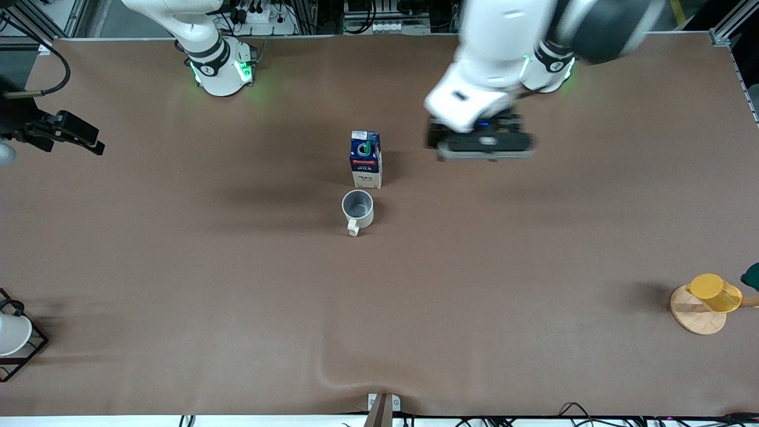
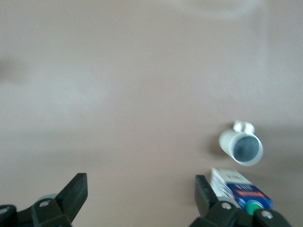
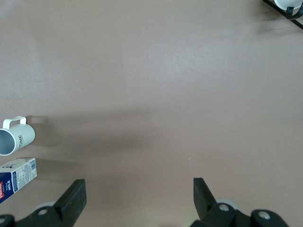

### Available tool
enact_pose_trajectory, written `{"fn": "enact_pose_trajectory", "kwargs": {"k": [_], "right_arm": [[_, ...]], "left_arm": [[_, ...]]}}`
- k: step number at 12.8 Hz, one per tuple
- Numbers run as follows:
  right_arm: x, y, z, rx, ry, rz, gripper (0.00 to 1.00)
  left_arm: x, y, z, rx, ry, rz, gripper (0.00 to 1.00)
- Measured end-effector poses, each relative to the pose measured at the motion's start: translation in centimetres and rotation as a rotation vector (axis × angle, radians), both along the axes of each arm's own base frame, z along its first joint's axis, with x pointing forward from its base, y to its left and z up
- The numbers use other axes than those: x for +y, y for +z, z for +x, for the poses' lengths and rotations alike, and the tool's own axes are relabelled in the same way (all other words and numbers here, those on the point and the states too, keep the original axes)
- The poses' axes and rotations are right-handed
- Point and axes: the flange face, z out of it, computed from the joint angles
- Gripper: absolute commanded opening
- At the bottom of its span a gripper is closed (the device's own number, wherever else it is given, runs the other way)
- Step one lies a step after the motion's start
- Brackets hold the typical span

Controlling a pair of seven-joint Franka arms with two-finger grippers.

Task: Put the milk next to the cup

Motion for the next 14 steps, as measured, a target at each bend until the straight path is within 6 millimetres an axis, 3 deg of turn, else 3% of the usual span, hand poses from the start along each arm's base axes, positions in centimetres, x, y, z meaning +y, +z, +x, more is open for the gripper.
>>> {"fn": "enact_pose_trajectory", "kwargs": {"k": [3, 6, 11, 14], "right_arm": [[0.0, 0.0, 0.0, 0.0, 0.0, 0.0, 1.0], [0.0, 0.0, 0.0, 0.001, 0.0, 0.0, 1.0], [0.0, 0.0, 0.0, 0.003, 0.0, 0.0, 1.0], [0.5, 0.3, 0.0, -0.005, 0.008, 0.0, 1.0]], "left_arm": [[11.9, 4.3, 2.6, -0.035, 0.034, 0.03, 1.0], [20.3, 4.6, 3.8, 0.017, 0.057, 0.03, 1.0], [27.7, 3.8, 4.3, 0.088, 0.064, 0.035, 1.0], [30.6, 3.7, 4.1, 0.121, 0.103, -0.029, 1.0]]}}
